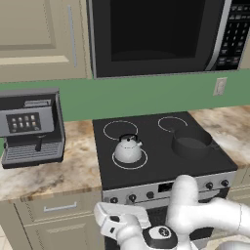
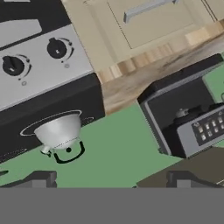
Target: Pick the kettle from the counter and place it on a stove burner. Then turn the burner on.
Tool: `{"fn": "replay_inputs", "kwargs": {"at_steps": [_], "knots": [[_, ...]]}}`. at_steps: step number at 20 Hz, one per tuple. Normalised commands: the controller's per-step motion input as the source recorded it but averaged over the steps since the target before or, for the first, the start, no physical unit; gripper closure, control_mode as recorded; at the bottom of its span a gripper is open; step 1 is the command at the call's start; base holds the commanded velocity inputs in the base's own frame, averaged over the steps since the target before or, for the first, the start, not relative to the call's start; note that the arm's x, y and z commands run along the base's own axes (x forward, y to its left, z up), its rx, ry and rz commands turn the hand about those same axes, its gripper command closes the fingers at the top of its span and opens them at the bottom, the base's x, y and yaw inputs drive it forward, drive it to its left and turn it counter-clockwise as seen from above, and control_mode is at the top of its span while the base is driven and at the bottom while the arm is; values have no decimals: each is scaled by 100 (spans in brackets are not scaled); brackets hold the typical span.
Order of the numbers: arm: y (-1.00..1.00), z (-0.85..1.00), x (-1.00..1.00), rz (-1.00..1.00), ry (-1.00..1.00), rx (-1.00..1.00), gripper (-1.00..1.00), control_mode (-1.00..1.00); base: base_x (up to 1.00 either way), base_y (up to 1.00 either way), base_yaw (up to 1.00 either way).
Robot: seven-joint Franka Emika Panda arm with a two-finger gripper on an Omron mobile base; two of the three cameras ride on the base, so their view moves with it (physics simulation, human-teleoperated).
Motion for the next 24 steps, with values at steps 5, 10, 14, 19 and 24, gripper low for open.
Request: {"fn": "replay_inputs", "kwargs": {"at_steps": [5,10,14,19,24], "knots": [[0,-25,0,0,-4,0,-100,-100,0,0,0],[0,-35,0,0,-8,0,-100,-100,0,0,0],[0,-51,3,0,-10,0,-100,-100,0,0,0],[0,-35,13,-1,-9,0,-100,-100,0,0,0],[-1,-14,10,-3,-6,0,-100,-100,0,0,0]]}}
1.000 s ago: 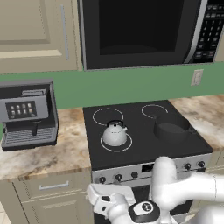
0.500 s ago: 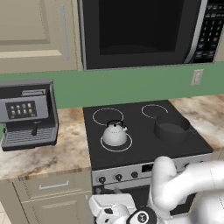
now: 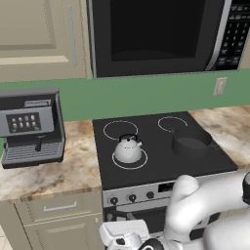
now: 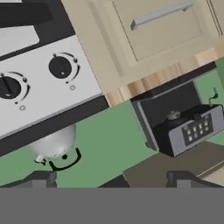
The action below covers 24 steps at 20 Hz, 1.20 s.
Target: Pick the kettle from the counter and place it on a stove burner. Then turn the burner on.
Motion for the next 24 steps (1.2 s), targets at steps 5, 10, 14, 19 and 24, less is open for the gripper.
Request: {"fn": "replay_inputs", "kwargs": {"at_steps": [5,10,14,19,24], "knots": [[-8,-6,3,-4,-3,1,-100,-100,0,0,0],[-6,-7,20,-3,-2,1,-100,-100,0,0,0],[-1,0,24,-3,0,0,-100,-100,0,0,0],[-4,-1,24,-2,0,0,-100,-100,0,0,0],[-6,-15,26,0,0,0,-100,-100,0,0,0]]}}
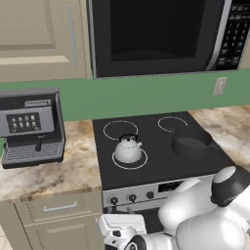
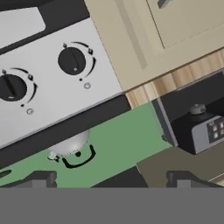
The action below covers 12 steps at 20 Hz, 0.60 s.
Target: Pick the kettle from the counter and place it on a stove burner. Then turn the burner on.
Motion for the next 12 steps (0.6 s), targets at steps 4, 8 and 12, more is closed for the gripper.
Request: {"fn": "replay_inputs", "kwargs": {"at_steps": [4,8,12], "knots": [[-5,-16,27,0,0,0,-100,-100,0,0,0],[-3,-15,26,0,0,0,-100,-100,0,0,0],[-4,-18,24,0,0,0,-100,-100,0,0,0]]}}
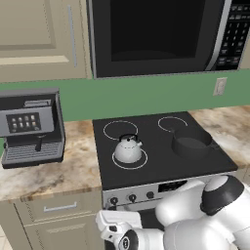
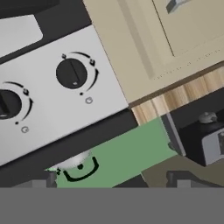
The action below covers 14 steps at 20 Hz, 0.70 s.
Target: Pick the kettle from the counter and place it on a stove burner. Then turn the burner on.
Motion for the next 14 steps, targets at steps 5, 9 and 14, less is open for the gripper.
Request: {"fn": "replay_inputs", "kwargs": {"at_steps": [5,9,14], "knots": [[-14,-20,20,-1,0,0,-100,-100,0,0,0],[-15,-19,18,-1,0,0,-100,-100,0,0,0],[-4,-16,21,0,0,0,-100,-100,0,0,0]]}}
